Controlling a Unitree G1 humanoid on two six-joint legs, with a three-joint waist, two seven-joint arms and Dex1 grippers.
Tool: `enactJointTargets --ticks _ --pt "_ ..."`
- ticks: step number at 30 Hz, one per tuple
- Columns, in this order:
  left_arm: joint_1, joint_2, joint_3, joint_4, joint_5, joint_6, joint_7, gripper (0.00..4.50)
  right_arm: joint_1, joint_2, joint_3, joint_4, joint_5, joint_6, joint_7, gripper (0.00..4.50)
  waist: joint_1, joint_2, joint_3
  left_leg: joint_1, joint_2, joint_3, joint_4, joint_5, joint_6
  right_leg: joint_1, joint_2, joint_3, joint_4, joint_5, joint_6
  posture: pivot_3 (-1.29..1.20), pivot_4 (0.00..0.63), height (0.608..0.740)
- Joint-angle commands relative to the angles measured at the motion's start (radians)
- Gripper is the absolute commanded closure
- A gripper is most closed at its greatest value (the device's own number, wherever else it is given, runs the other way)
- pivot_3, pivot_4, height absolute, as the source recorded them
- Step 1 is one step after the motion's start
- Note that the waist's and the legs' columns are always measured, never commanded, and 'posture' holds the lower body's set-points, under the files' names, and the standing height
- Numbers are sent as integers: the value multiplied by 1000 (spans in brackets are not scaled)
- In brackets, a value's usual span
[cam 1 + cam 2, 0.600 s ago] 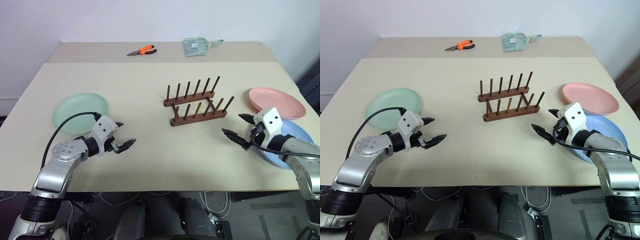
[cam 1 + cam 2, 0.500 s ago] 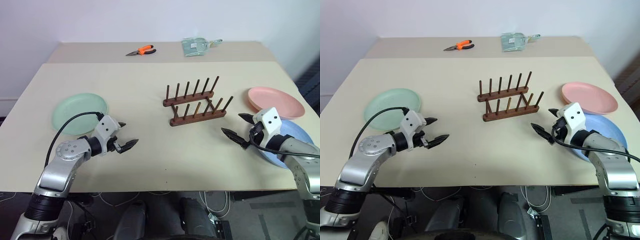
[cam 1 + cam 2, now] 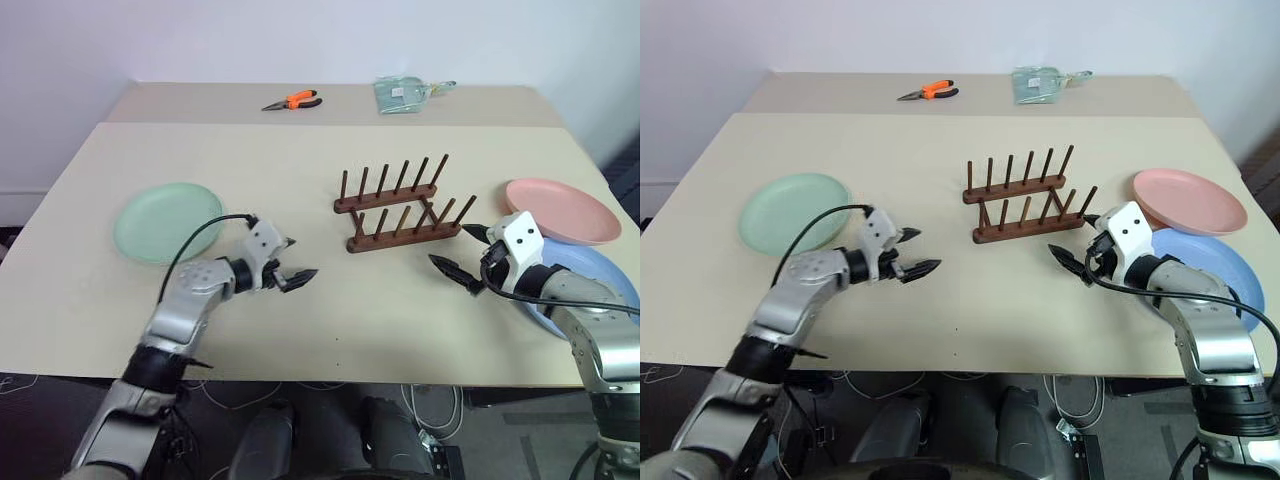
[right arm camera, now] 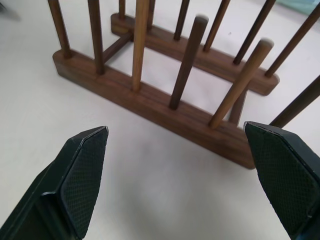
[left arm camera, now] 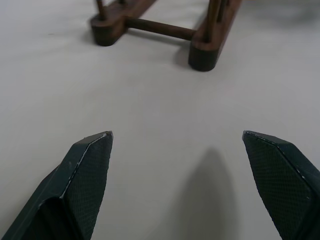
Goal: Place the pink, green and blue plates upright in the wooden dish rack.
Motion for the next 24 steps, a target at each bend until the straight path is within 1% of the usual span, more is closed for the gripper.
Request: enactJointTargets --ticks 1,3,7,8,10,11,12,13,15,16,20,24 --pt "-124 -88 -76 230 73 -143 -35 226 83 36 -46 -149 -8 26 -78 29 8 0 0 0 0 0 0 0 0 0 0 0 0 0 0 0 150 740" --pt "-210 -157 -95 393 103 -213 -46 226 150 54 -69 -215 -10 43 -110 29 19 0 0 -1 0 -1 0 0 0 0 0 -1 -1 0 0 0 150 740" --pt "-309 -239 -107 610 147 -341 -72 226 247 75 -118 -290 -12 58 -151 29 25 0 -1 0 -1 1 1 0 1 2 -1 -1 -3 -1 3 0 150 740" --pt "-327 -253 -110 655 161 -367 -73 458 265 76 -130 -302 -10 59 -155 0 24 0 -1 0 -1 1 1 0 1 2 -1 -1 -4 -2 3 0 150 740" --pt "-351 -272 -108 724 180 -411 -67 1102 289 77 -144 -318 -11 60 -164 0 25 0 -1 0 -1 1 1 0 1 2 -1 -1 -4 -2 4 0 150 740" --pt "-358 -283 -102 747 180 -425 -72 1542 300 78 -153 -321 -12 60 -167 0 25 0 -1 0 -1 1 1 0 1 3 -1 -1 -4 -2 4 0 150 740" --pt "-361 -293 -95 761 177 -437 -79 2111 310 78 -159 -321 -15 58 -171 0 25 -1 -1 0 -1 1 1 0 1 3 -1 -1 -4 -2 4 0 150 740" --pt "-364 -300 -92 771 178 -450 -79 2491 318 77 -163 -320 -20 54 -172 0 25 -1 -1 0 -1 1 1 0 1 3 -1 -1 -4 -2 4 0 150 740" --pt "-362 -303 -90 777 183 -474 -87 3637 326 74 -157 -318 -28 48 -171 0 25 -1 -2 0 -1 1 1 0 1 3 -1 -1 -4 -2 4 0 150 740" --pt "-356 -299 -92 771 187 -487 -97 3791 327 75 -153 -320 -30 47 -172 0 25 0 -2 1 -1 1 1 -1 1 4 -1 -1 -4 -2 5 0 150 740" --pt "-321 -277 -97 706 183 -516 -157 3782 328 67 -142 -312 -43 39 -163 0 21 0 -2 1 0 1 1 -1 1 3 -1 -1 -4 -2 5 0 150 740" --pt "-233 -178 -100 493 114 -498 -361 3782 338 46 -171 -282 -43 24 -126 0 10 0 -2 1 0 1 -1 -1 1 3 0 -1 -4 -1 3 0 150 740"
